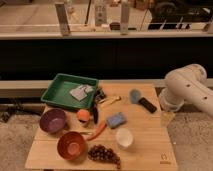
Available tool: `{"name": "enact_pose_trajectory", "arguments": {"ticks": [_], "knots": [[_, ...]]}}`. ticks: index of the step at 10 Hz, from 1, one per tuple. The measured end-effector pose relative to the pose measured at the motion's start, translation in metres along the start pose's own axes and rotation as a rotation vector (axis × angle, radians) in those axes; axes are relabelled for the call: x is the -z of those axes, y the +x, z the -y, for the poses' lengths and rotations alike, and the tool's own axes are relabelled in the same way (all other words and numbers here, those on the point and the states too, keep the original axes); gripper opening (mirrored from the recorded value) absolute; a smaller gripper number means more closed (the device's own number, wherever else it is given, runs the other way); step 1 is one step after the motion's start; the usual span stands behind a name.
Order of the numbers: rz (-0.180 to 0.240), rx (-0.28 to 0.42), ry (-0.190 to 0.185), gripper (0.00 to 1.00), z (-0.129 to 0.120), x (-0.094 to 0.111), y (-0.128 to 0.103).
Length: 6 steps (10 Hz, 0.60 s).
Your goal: Place towel in table surface
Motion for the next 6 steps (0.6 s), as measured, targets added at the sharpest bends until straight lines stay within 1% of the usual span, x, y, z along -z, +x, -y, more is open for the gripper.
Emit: {"name": "enact_pose_trajectory", "arguments": {"ticks": [5, 6], "knots": [[0.000, 0.000, 0.000, 0.80, 0.0000, 0.0000, -0.0001], [0.000, 0.008, 0.001, 0.80, 0.0003, -0.0006, -0.0030]]}}
